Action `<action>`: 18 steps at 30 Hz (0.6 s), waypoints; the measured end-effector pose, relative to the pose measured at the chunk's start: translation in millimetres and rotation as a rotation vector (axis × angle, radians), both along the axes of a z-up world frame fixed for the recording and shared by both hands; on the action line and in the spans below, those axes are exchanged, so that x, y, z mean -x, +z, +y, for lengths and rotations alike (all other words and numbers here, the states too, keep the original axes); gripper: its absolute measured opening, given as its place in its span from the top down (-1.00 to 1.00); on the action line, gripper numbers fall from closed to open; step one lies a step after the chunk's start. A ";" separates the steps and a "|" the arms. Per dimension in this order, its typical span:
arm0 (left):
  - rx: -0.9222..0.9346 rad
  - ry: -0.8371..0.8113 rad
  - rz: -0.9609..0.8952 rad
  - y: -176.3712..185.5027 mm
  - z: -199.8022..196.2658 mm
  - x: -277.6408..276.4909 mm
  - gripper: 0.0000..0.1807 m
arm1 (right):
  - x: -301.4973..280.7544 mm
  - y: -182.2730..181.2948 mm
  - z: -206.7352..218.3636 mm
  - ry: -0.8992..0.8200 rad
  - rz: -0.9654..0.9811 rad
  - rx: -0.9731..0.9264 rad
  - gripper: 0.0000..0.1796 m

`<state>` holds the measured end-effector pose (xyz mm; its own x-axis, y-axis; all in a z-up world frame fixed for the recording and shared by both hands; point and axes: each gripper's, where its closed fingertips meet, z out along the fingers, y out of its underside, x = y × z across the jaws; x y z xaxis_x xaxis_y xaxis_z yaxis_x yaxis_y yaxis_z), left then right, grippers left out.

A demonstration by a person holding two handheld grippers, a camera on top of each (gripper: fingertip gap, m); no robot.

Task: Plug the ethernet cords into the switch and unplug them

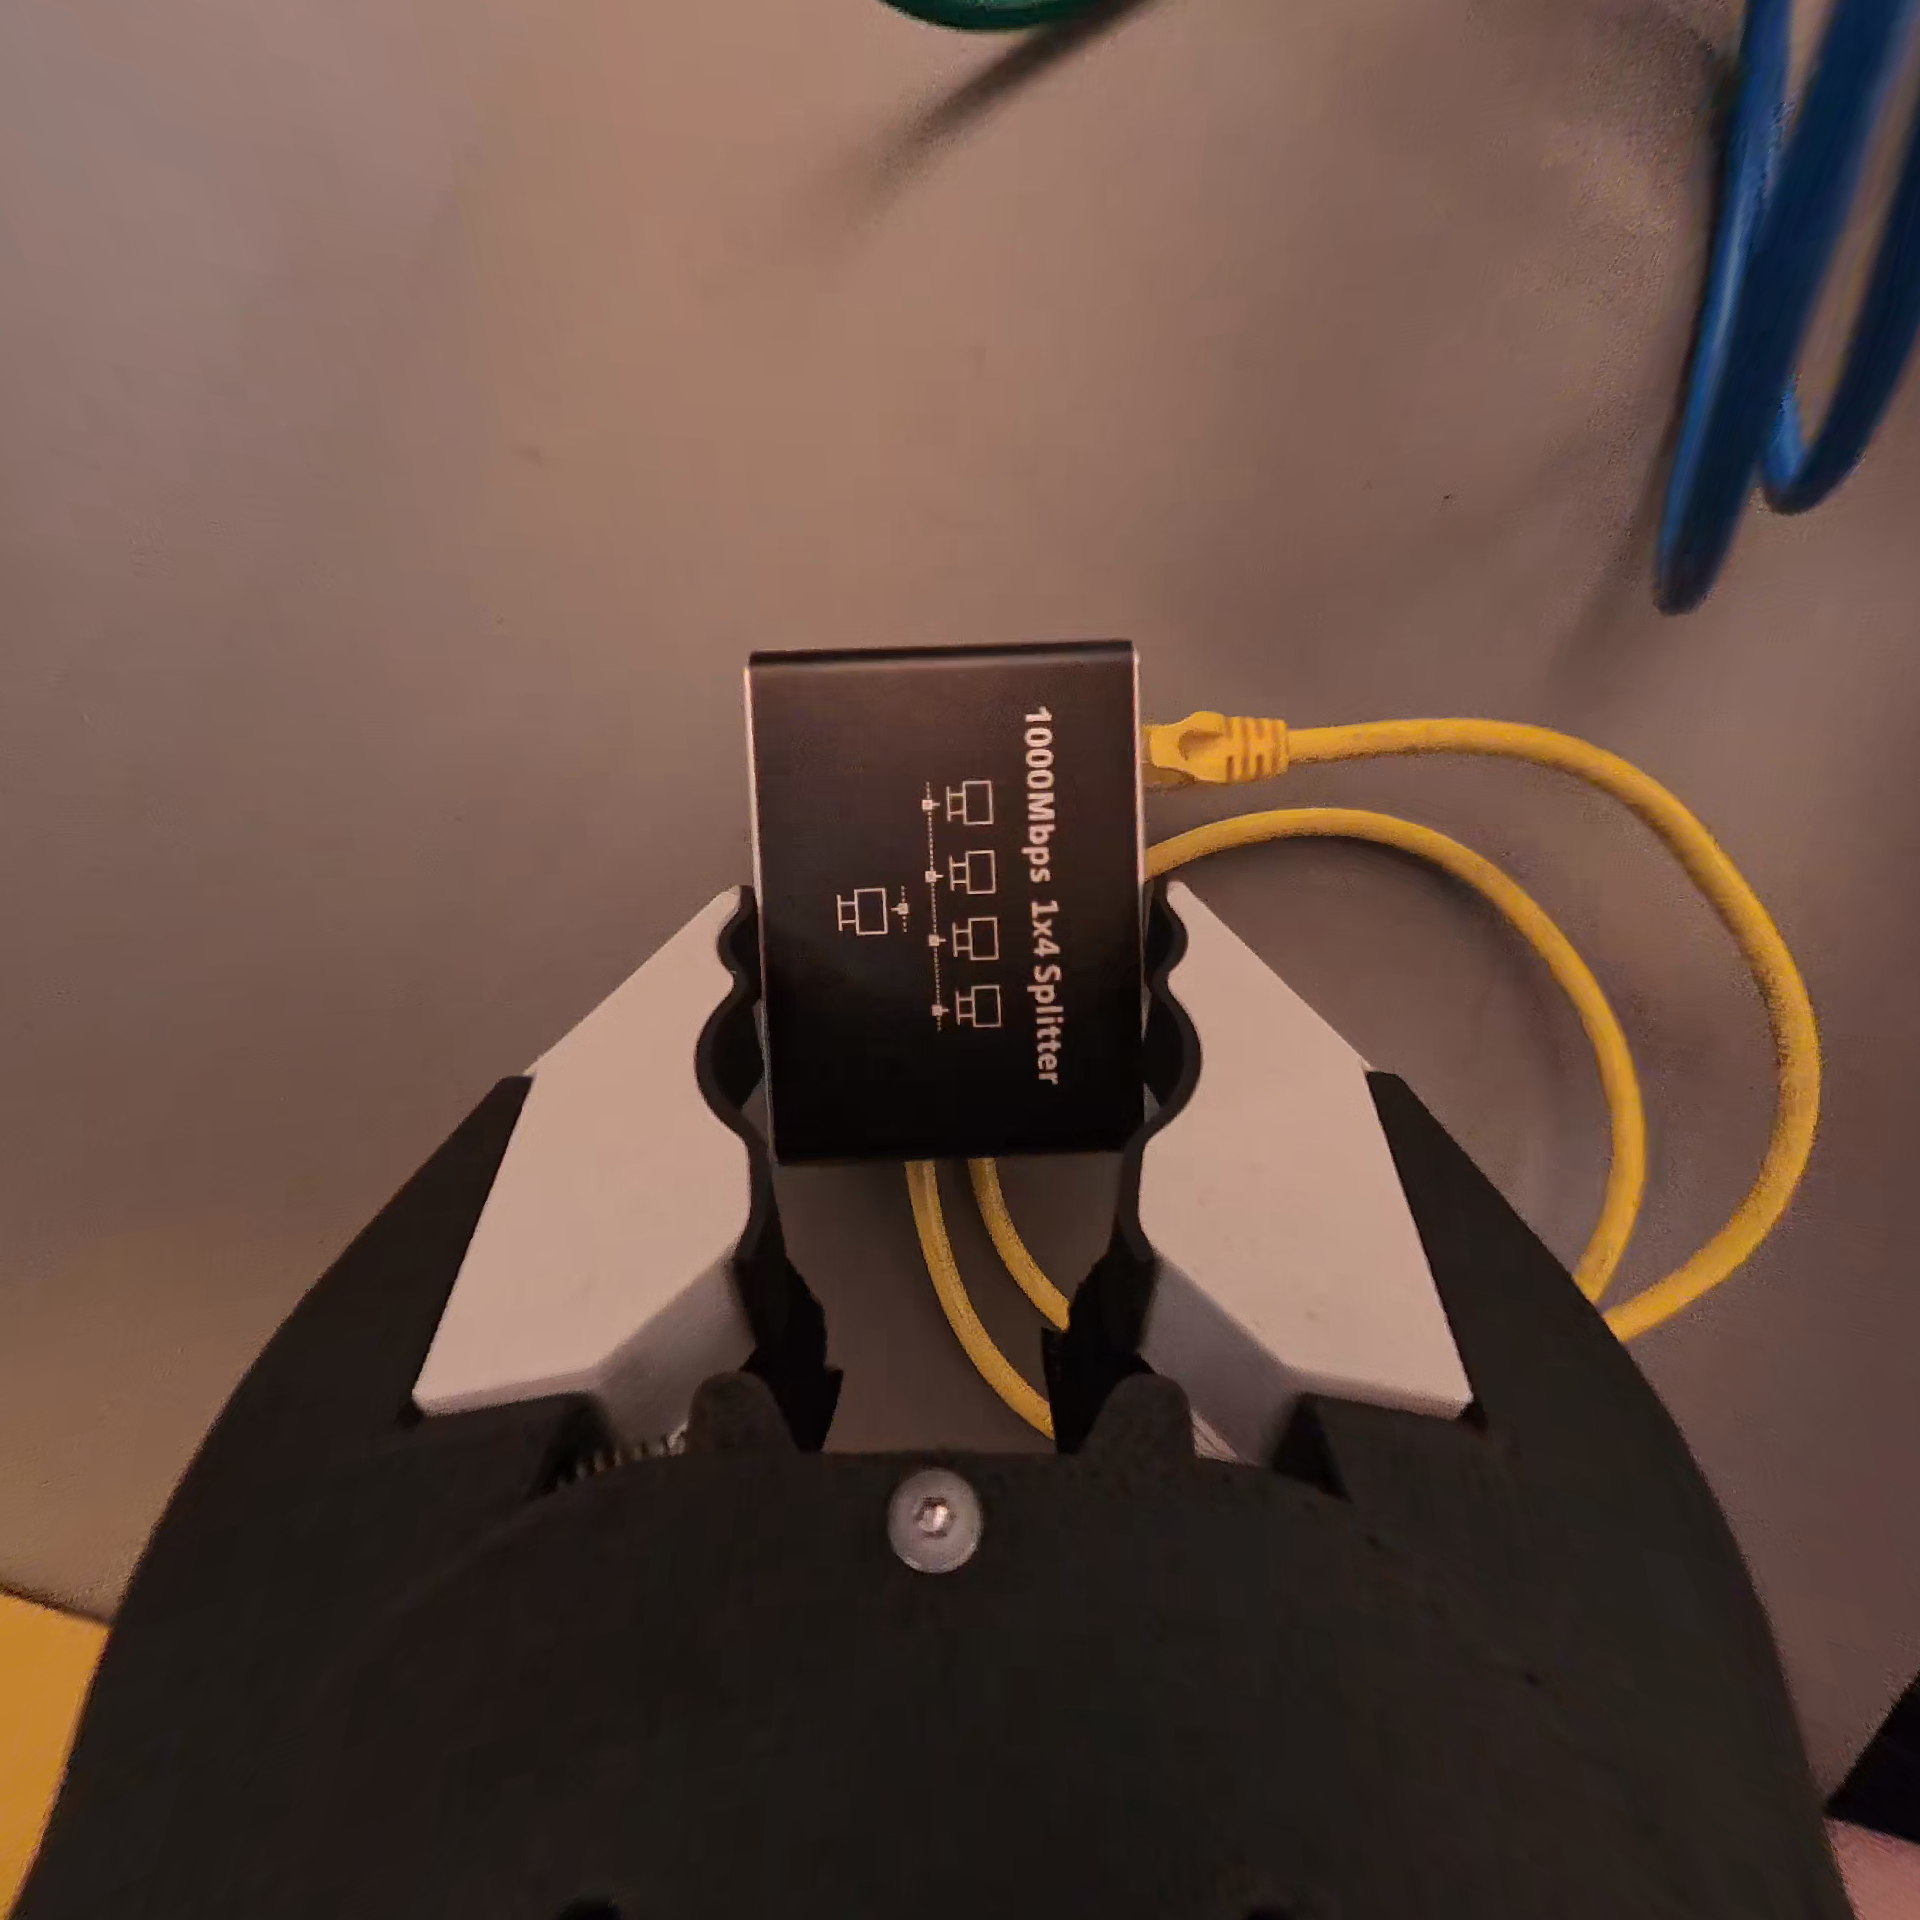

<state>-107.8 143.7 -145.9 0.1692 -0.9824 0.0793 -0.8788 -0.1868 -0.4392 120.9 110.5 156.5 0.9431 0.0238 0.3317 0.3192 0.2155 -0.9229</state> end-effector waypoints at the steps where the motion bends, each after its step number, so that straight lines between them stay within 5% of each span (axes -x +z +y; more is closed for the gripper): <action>1: 0.002 -0.007 -0.006 -0.7 -0.8 -0.8 0.19 | 3.9 7.0 -5.3 0.044 0.012 -0.043 0.93; 10: 0.041 -0.068 -0.045 -6.2 -8.9 2.4 0.10 | 14.9 47.6 -47.1 0.403 0.250 -0.304 0.94; 14: 0.010 -0.045 -0.117 22.1 -4.9 8.0 0.07 | 13.6 56.5 -61.3 0.627 0.381 -0.336 0.95; 18: -0.077 0.009 -0.254 73.0 4.4 24.6 0.10 | 46.2 60.2 -86.7 1.040 0.504 -0.327 0.94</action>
